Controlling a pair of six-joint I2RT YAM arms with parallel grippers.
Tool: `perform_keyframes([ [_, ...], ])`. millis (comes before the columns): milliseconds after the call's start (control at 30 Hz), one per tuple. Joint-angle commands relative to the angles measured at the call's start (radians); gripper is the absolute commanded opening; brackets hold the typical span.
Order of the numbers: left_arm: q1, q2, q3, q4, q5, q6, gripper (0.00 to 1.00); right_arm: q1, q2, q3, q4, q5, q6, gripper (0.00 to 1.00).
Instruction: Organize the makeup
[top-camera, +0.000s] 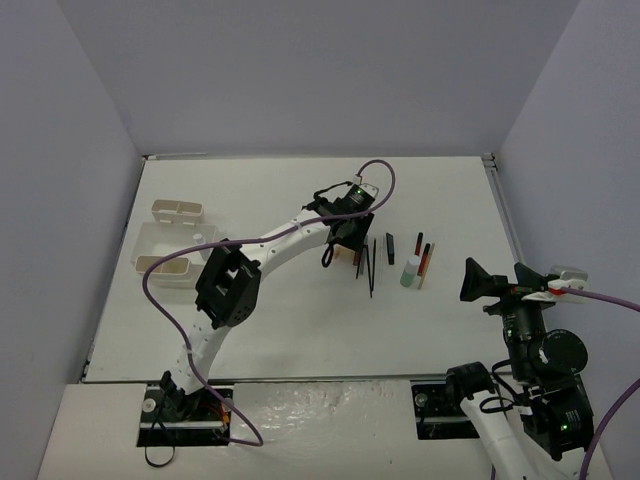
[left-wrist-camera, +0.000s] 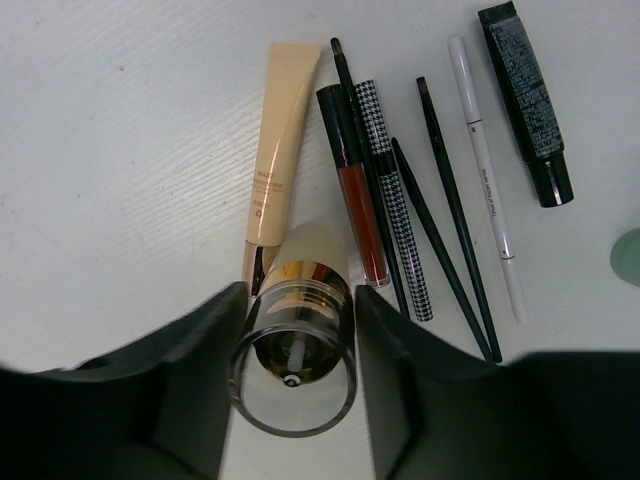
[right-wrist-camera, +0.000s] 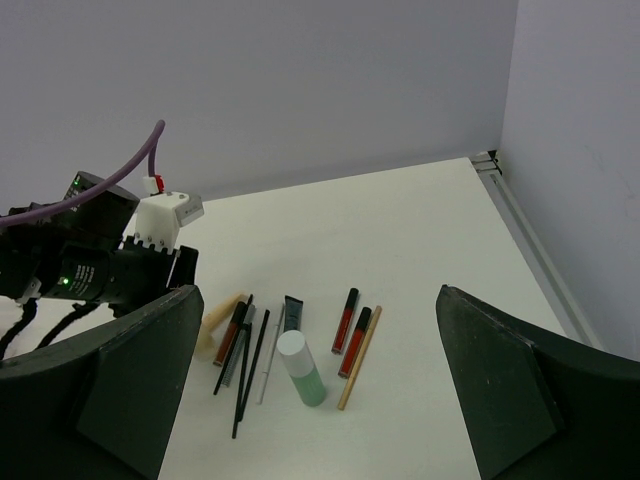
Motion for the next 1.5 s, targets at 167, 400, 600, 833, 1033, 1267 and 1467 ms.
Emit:
perform_keyframes([
  [167,-0.005,-0.077,0.058,-0.018,-0.006,-0.019,0.00,0.008,0.024,0.028,0.060,-0.001,-0.005,1.00],
  [400,-0.002,-0.203,0.094,-0.105,-0.041,-0.019,0.00,0.008,0.013,0.030,0.059,-0.001,0.000,1.00],
  [600,0.058,-0.403,-0.013,-0.144,-0.124,-0.008,0.00,0.008,0.007,0.034,0.059,-0.009,0.005,1.00],
  [833,0.315,-0.682,-0.257,-0.119,-0.130,0.007,0.00,0.008,0.000,0.035,0.059,-0.023,0.012,1.00],
  [1033,0.657,-0.810,-0.400,-0.086,-0.028,0.067,0.00,0.008,-0.008,0.027,0.060,-0.038,0.012,1.00],
  [1267,0.864,-0.794,-0.479,0.005,0.022,0.095,0.00,0.009,-0.026,0.014,0.060,-0.037,0.009,1.00],
  [1467,0.903,-0.750,-0.532,0.076,0.010,0.105,0.00,0.010,-0.050,0.004,0.060,-0.036,0.004,1.00],
])
